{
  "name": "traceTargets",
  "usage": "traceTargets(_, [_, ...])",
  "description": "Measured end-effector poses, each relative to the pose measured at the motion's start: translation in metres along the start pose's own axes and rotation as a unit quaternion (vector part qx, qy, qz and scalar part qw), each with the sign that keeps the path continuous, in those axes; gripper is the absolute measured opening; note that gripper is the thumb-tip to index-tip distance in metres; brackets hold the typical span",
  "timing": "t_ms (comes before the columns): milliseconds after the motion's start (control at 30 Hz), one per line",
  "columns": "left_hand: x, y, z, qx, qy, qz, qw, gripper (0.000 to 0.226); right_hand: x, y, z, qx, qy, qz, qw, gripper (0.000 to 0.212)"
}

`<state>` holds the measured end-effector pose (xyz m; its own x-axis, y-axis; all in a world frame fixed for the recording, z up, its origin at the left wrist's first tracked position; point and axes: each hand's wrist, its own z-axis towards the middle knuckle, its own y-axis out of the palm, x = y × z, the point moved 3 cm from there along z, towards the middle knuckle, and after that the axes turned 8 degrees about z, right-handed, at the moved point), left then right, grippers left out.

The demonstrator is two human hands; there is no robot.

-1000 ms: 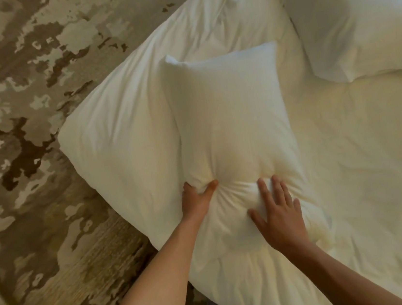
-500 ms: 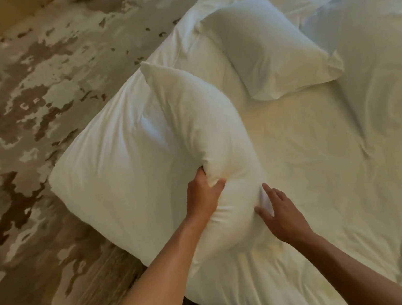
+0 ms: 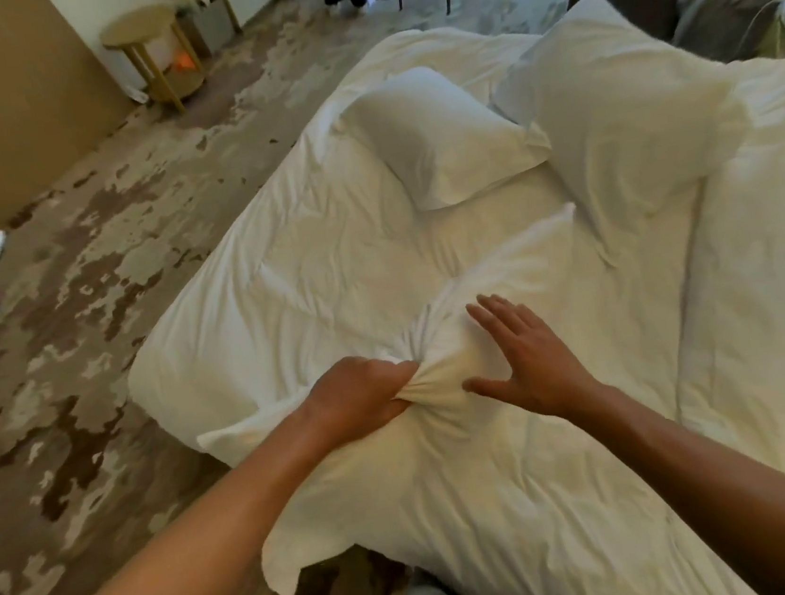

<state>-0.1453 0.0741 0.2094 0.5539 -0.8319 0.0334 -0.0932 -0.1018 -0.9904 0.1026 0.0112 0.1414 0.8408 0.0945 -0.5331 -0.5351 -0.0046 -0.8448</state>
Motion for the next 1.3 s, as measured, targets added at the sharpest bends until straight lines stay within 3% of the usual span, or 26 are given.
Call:
traceTargets(167, [0.048, -0.052, -0.008, 0.030, 0.075, 0.063, 0.995, 0.045, 0.017, -0.026, -0.038, 0.015, -0.078, -0.016, 0.997, 0.110])
traceTargets(400, [0.095, -0.086, 0.008, 0.090, 0.142, 0.095, 0.981, 0.041, 0.039, -0.059, -0.067, 0.125, -0.114, -0.012, 0.986, 0.070])
traceTargets(500, [0.102, -0.093, 0.019, 0.094, 0.150, 0.086, 0.980, 0.042, 0.042, -0.069, -0.079, 0.122, -0.075, -0.035, 0.989, 0.070])
traceTargets(633, [0.089, -0.100, 0.036, 0.087, 0.100, 0.050, 0.990, 0.040, 0.039, -0.086, -0.094, 0.149, -0.029, -0.055, 0.987, 0.065])
traceTargets(833, [0.089, -0.085, 0.081, 0.046, 0.055, 0.011, 0.997, 0.046, 0.039, -0.120, -0.127, 0.157, 0.073, -0.096, 0.980, 0.073])
traceTargets(1067, [0.175, -0.051, 0.141, 0.058, 0.080, -0.074, 0.992, 0.019, 0.082, -0.148, -0.216, 0.173, 0.214, -0.119, 0.954, 0.074])
traceTargets(1300, [0.272, -0.027, 0.184, 0.018, 0.152, -0.076, 0.985, 0.017, 0.128, -0.142, -0.319, 0.212, 0.328, -0.090, 0.916, 0.065])
